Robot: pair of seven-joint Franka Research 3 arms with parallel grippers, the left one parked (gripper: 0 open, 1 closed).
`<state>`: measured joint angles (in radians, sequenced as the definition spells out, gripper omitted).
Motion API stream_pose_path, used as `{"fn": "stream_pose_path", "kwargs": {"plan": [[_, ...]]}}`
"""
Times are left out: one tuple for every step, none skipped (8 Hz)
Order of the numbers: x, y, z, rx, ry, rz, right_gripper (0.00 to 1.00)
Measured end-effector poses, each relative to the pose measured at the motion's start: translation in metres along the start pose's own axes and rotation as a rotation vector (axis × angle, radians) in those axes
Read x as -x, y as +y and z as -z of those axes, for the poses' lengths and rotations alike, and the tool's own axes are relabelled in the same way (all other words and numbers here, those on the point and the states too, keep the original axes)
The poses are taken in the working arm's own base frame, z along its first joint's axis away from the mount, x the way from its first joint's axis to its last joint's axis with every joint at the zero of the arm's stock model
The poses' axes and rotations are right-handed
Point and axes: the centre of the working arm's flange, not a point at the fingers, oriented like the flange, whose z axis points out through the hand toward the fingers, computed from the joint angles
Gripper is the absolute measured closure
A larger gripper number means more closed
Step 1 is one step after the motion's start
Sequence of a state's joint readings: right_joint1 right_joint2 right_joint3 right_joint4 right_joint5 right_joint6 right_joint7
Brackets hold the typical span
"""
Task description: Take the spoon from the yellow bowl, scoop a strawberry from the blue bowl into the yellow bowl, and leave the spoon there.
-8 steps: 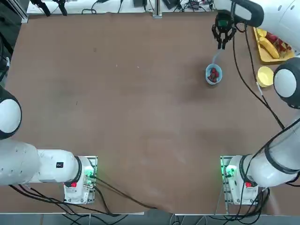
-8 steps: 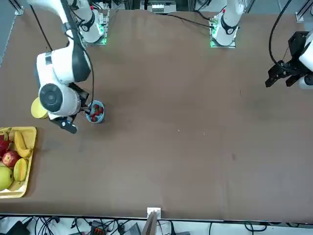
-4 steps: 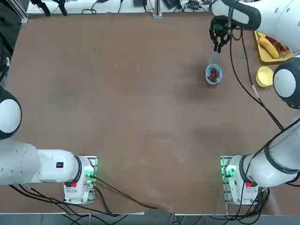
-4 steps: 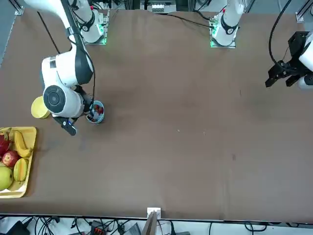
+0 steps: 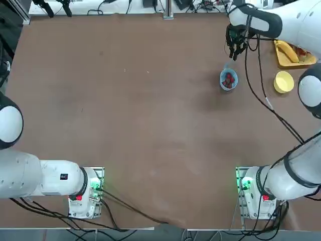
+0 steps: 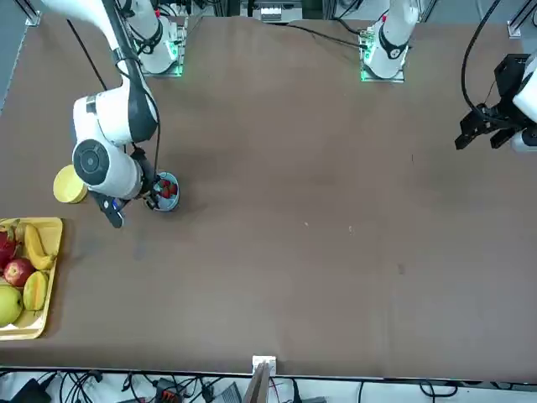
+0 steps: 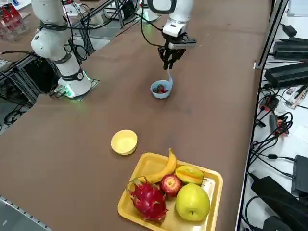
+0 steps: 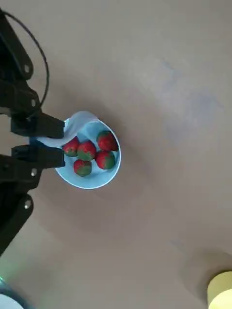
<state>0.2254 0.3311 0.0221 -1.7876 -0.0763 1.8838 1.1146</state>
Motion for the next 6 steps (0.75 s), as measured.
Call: {"fn": "stream_pose_path", "kwargs": {"plan": [[0.0023, 0.0039, -0.0029, 0.001, -0.001, -0.019, 0.88], [0.0042, 0.006, -0.004, -0.002, -0.001, -0.04, 0.88], [0.0058, 0.0071, -0.0047, -0.012, 0.003, -0.065, 0.88], [0.0078, 0.0077, -0.0069, -0.024, 0.007, -0.081, 0.88], [0.0097, 0.0092, -0.0101, -0.034, 0.011, -0.089, 0.88], [0.0115, 0.0119, -0.0125, -0.044, 0.015, -0.092, 0.88]]}}
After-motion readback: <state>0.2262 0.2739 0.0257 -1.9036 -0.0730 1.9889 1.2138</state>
